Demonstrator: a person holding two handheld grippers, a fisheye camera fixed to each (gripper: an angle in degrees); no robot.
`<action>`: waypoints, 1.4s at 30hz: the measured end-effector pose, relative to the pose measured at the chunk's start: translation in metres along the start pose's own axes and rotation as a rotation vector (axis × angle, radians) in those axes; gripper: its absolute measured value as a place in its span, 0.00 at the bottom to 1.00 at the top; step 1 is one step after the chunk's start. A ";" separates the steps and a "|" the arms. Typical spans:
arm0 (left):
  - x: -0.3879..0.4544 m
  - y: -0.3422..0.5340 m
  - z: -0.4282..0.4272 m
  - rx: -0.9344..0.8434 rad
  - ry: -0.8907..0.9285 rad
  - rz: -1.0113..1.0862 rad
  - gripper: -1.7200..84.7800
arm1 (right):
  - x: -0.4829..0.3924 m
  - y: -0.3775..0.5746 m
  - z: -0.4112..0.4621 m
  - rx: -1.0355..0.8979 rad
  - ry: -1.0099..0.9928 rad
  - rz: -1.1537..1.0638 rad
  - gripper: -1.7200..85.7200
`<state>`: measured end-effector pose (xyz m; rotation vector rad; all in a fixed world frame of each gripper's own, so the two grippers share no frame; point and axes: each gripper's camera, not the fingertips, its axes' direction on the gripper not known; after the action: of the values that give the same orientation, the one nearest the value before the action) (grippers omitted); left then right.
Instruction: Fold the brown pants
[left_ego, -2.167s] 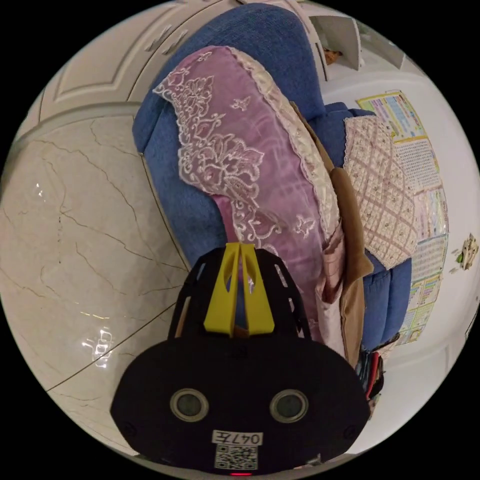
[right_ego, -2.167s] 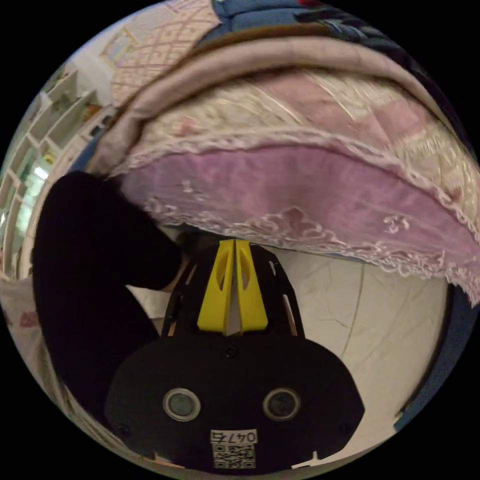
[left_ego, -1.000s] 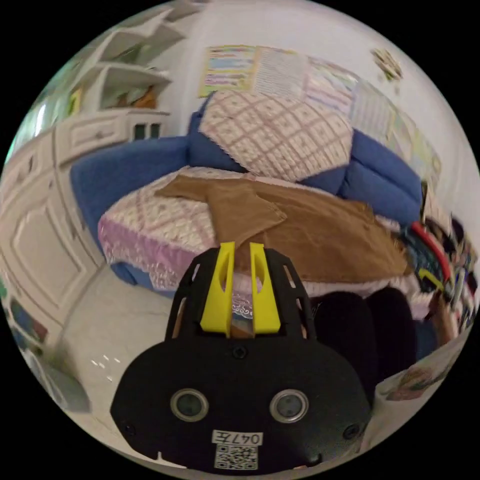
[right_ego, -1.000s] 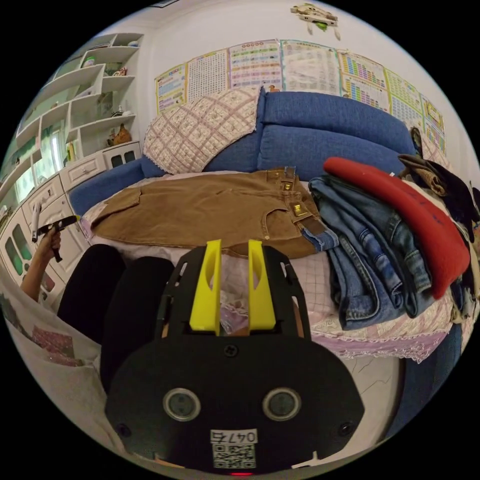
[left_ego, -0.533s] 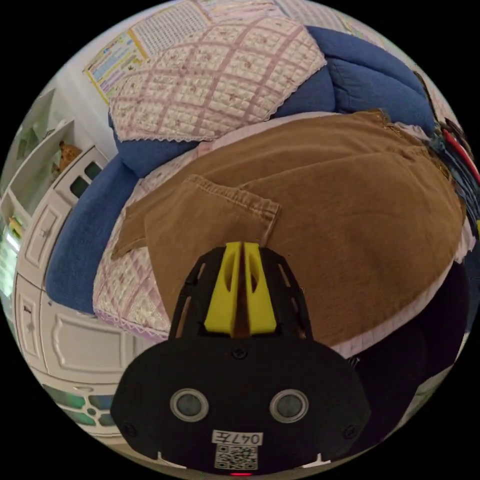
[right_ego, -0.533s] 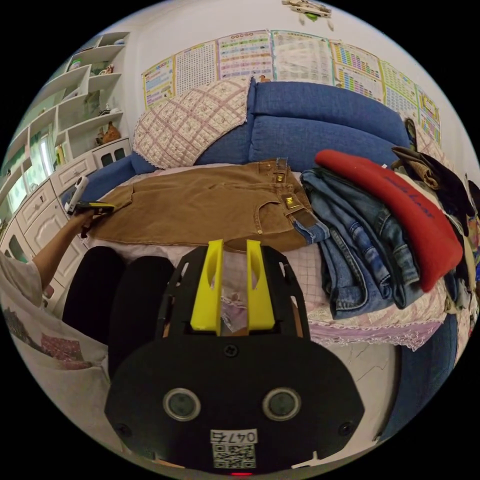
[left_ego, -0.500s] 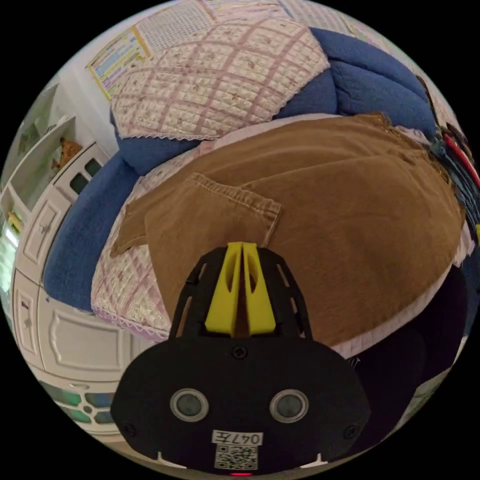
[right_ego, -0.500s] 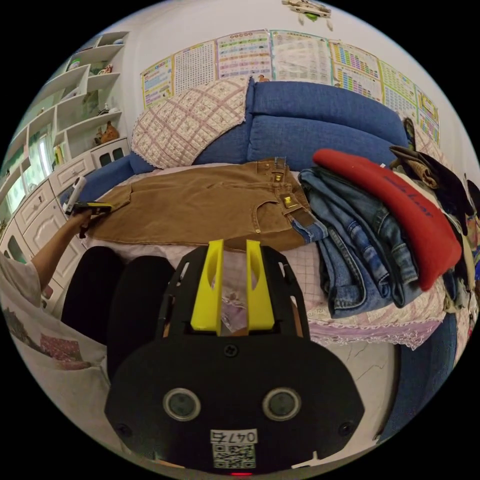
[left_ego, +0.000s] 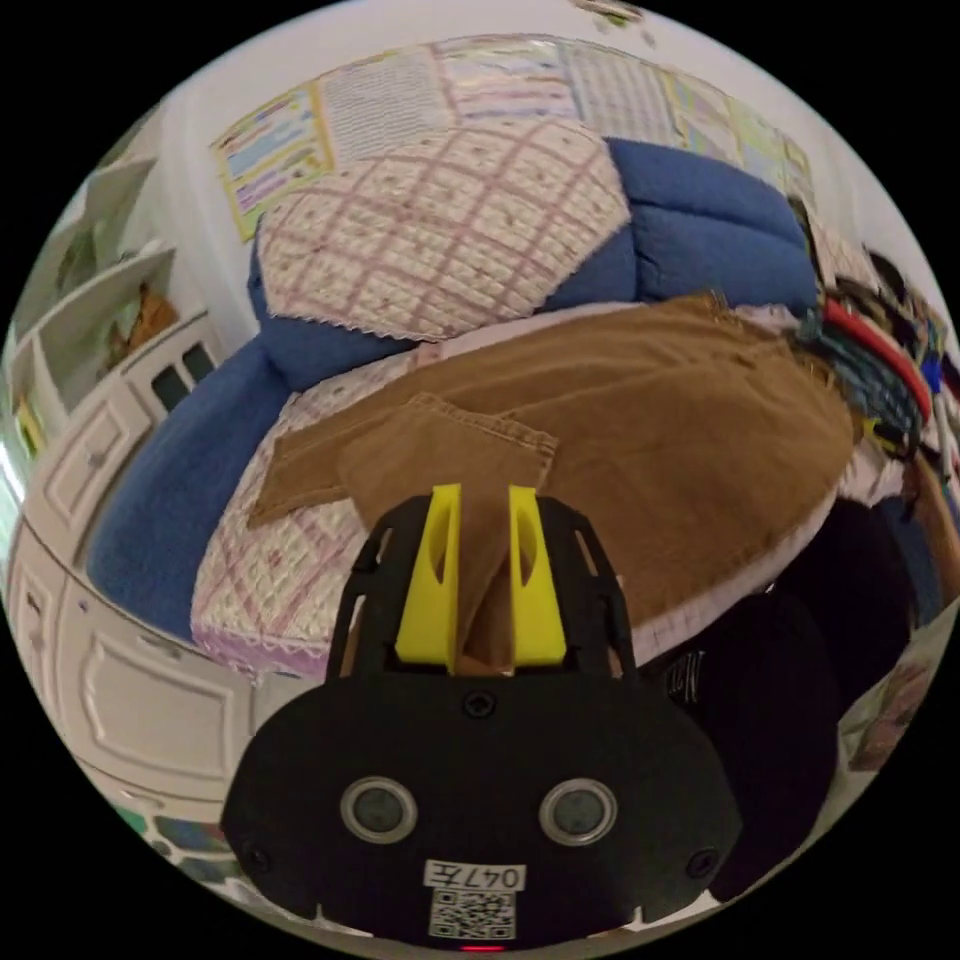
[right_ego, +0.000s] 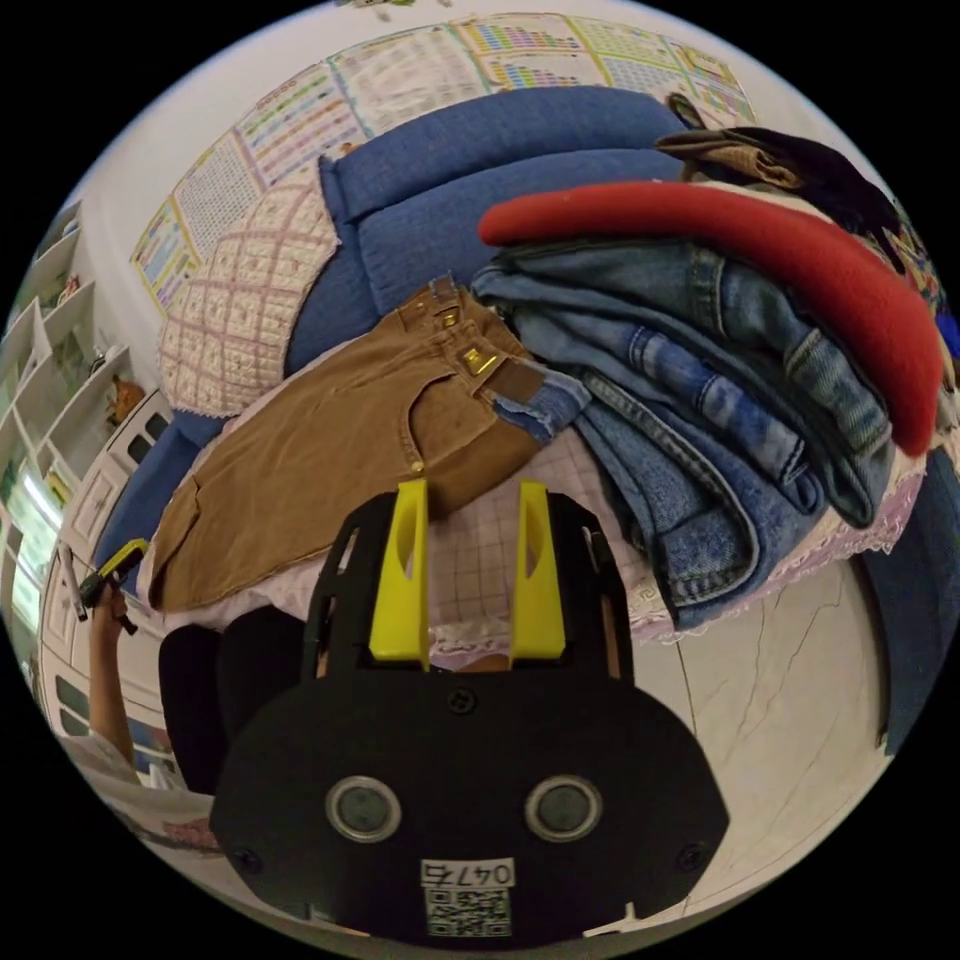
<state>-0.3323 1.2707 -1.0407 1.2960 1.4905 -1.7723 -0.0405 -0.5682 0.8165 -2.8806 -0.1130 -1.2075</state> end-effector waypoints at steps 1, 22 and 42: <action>0.019 -0.010 0.011 -0.008 -0.017 0.034 0.13 | 0.006 0.000 0.014 -0.006 -0.016 0.005 0.12; -0.203 -0.117 -0.073 0.405 0.391 -0.881 0.01 | 0.057 -0.070 0.240 -0.047 -0.212 -0.030 0.03; -0.277 -0.219 -0.163 0.510 0.357 -1.211 0.01 | -0.003 -0.238 0.356 0.129 -0.222 -0.236 0.02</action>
<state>-0.3367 1.4303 -0.6862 0.9595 2.4329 -2.9120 0.1932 -0.3163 0.5613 -2.9371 -0.5267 -0.8619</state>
